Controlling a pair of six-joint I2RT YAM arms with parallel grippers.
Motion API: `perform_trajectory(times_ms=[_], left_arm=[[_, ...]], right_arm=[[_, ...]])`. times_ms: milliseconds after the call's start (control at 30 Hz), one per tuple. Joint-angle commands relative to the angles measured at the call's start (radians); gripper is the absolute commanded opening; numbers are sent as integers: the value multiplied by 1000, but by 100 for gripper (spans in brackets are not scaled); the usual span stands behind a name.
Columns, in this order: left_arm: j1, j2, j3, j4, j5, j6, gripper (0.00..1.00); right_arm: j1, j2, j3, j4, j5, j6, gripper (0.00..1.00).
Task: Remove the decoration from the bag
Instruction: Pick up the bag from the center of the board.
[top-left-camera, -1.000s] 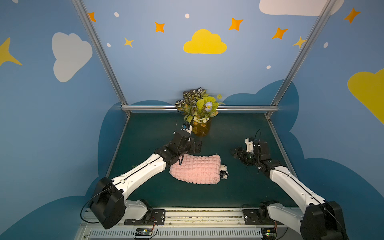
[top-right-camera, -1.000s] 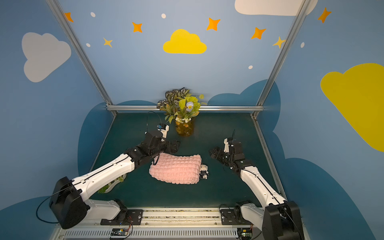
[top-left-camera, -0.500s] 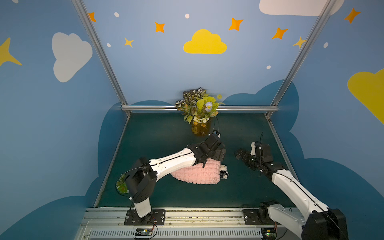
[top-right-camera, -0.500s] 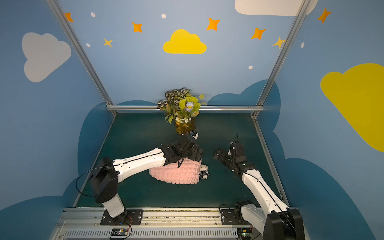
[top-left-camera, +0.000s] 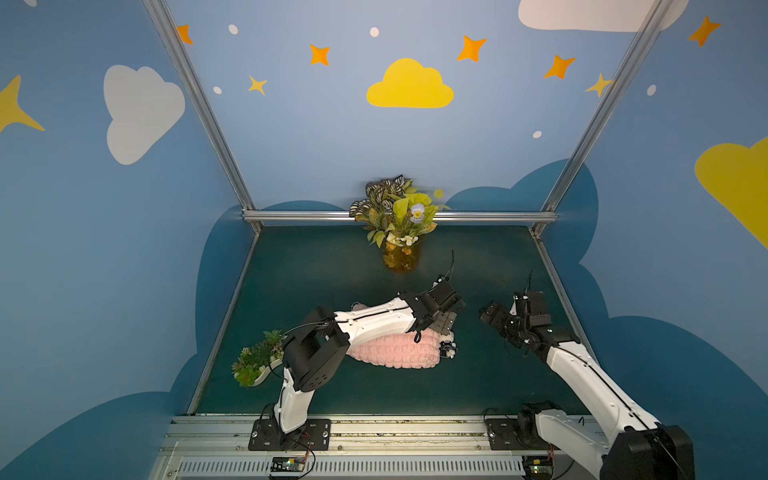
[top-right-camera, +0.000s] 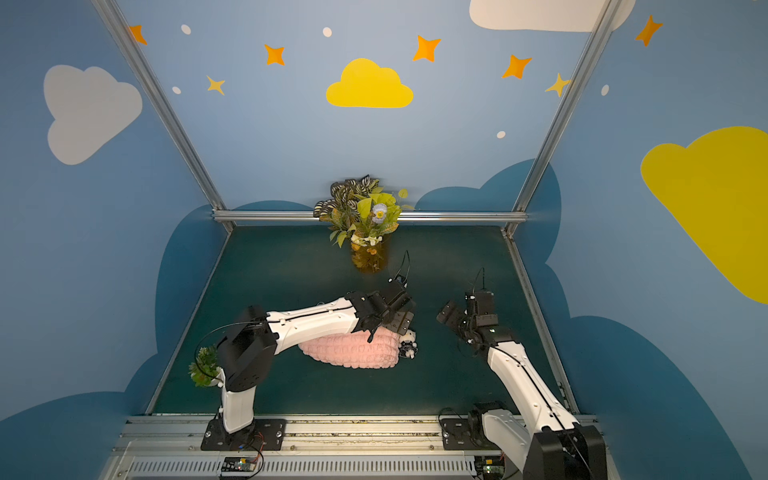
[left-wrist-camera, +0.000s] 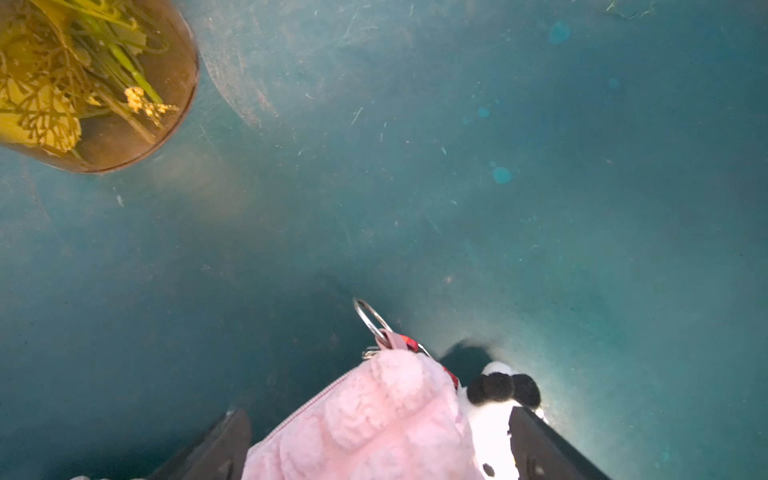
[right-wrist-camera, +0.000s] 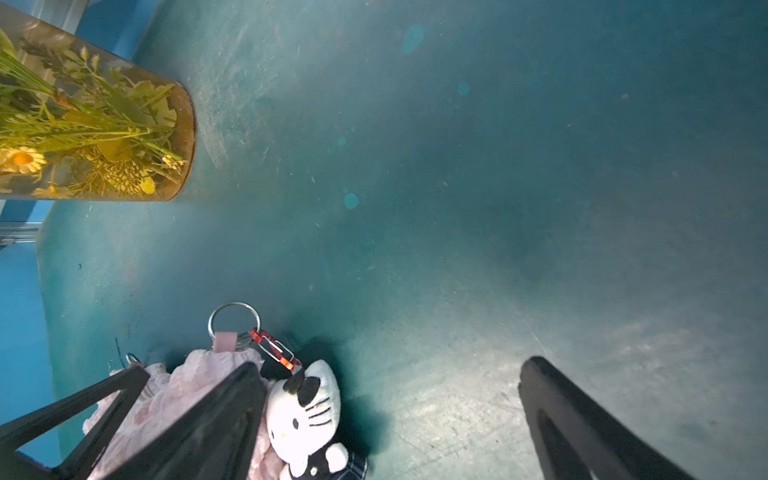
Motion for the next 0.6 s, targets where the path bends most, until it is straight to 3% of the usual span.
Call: perform_trajectory(times_ms=[0,467,567], left_arm=[[-10,4,5,-41,-13,-16,100],[-36,-10,-51,-57,-61,-44,100],[-35,10,-44,-78,-95,-53,95]], right_arm=[[-5,-24,-14,-31,27,-12,98],[-8,-12,-7,-30,-21,-16,98],[-9,-3,5,-29,-54,-15,98]])
